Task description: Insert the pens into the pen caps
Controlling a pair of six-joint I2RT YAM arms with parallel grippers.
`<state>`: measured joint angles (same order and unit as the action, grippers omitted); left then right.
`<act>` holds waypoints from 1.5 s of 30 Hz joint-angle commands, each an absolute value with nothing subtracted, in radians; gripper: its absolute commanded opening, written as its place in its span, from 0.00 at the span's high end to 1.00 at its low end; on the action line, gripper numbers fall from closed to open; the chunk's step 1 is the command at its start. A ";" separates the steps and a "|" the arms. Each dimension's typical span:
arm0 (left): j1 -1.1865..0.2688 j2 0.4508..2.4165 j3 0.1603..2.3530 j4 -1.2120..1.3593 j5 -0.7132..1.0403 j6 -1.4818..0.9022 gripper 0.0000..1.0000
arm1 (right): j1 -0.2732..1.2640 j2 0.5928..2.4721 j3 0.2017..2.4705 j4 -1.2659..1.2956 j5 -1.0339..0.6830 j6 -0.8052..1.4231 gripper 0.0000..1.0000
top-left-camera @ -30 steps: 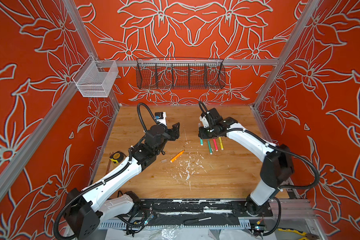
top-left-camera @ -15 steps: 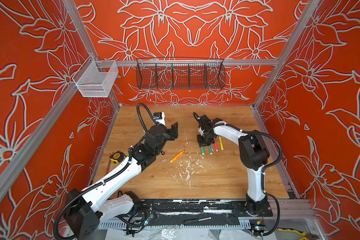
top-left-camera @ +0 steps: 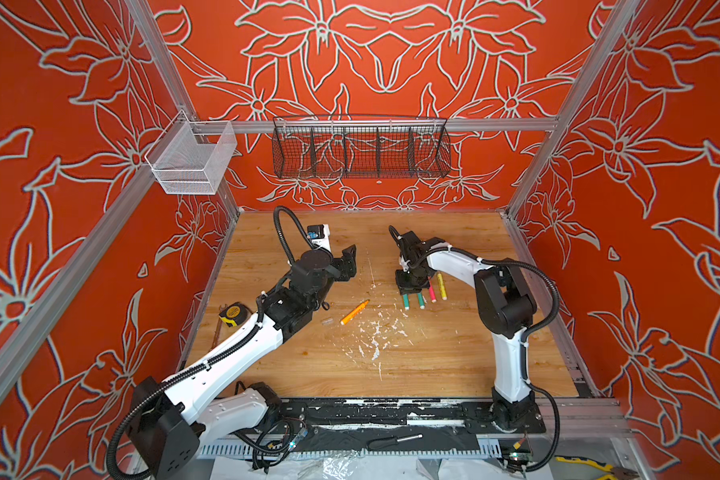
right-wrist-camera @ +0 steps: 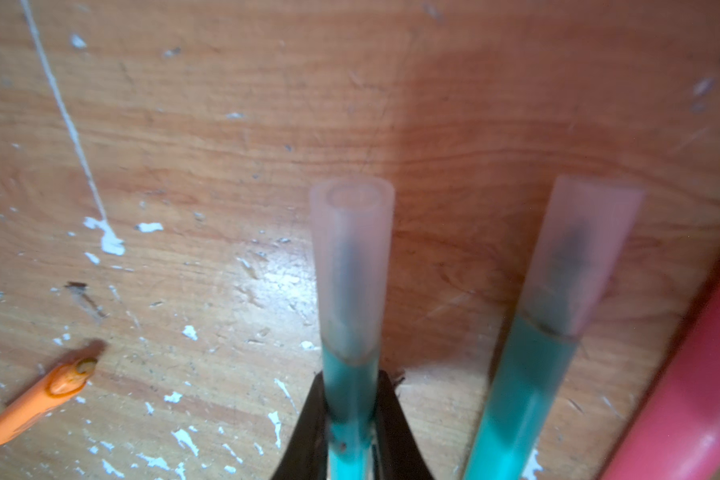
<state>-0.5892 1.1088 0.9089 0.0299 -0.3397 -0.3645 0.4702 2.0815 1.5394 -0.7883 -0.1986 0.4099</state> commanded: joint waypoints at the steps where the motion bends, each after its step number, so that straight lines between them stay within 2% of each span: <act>1: -0.584 1.109 0.936 0.021 -0.350 -0.379 0.24 | 0.465 2.092 1.520 -0.787 -0.181 0.436 0.83; 12: -0.578 1.117 0.945 0.008 -0.329 -0.378 0.23 | 0.465 2.035 1.533 -0.793 -0.164 0.451 0.70; 26: -0.506 1.222 0.980 -0.050 -0.271 -0.421 0.23 | 0.539 1.772 1.517 -0.789 -0.134 0.441 0.64; 33: -0.500 1.327 1.029 -0.118 -0.264 -0.386 0.23 | 0.551 1.593 1.345 -0.681 -0.104 0.460 0.64; 37: -0.491 1.362 1.067 -0.208 -0.314 -0.461 0.24 | 0.551 1.494 1.244 -0.630 -0.104 0.447 0.63; 41: -0.443 1.303 0.980 -0.304 -0.328 -0.673 0.30 | 0.568 1.462 1.203 -0.604 -0.222 0.356 0.66; 45: -0.373 1.114 0.845 -0.368 -0.319 -0.745 0.29 | 0.728 1.591 1.327 -0.685 -0.152 0.201 0.66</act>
